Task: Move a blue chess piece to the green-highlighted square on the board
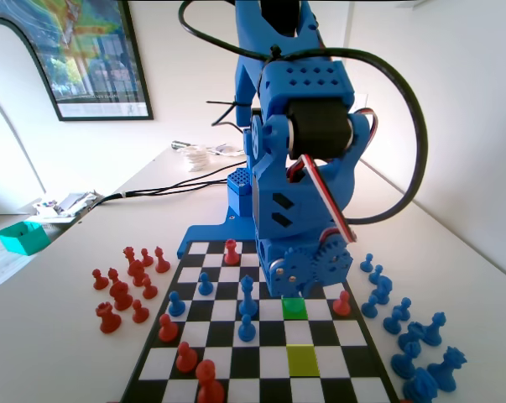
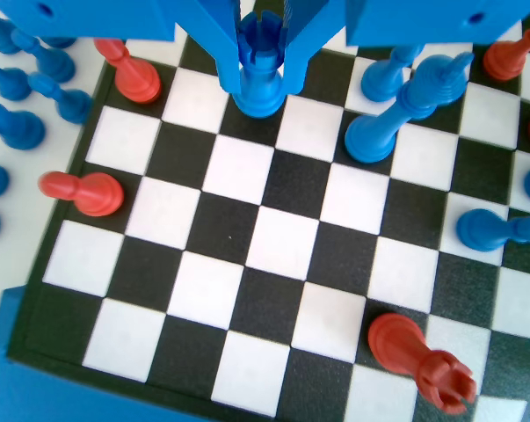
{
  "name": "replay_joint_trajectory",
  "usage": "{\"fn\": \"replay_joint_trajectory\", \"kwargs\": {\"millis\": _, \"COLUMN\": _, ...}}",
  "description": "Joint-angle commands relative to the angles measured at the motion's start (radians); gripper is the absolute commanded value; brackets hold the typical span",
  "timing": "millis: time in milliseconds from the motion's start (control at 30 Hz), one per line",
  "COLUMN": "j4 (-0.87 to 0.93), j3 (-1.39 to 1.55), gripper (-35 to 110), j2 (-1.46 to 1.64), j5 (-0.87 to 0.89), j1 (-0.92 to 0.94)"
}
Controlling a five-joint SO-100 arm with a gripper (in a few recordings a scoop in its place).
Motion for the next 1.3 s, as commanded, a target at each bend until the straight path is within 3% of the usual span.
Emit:
{"fn": "replay_joint_trajectory", "kwargs": {"millis": 0, "j4": -0.008, "j3": -0.014, "gripper": 8, "j2": 0.069, "j5": 0.009, "j1": -0.009}}
{"fn": "replay_joint_trajectory", "kwargs": {"millis": 433, "j4": -0.012, "j3": -0.021, "gripper": 15, "j2": 0.071, "j5": 0.023, "j1": -0.015}}
{"fn": "replay_joint_trajectory", "kwargs": {"millis": 733, "j4": 0.155, "j3": -0.089, "gripper": 15, "j2": 0.153, "j5": 0.006, "j1": -0.026}}
{"fn": "replay_joint_trajectory", "kwargs": {"millis": 1267, "j4": 0.433, "j3": -0.021, "gripper": 2, "j2": 0.765, "j5": -0.023, "j1": -0.034}}
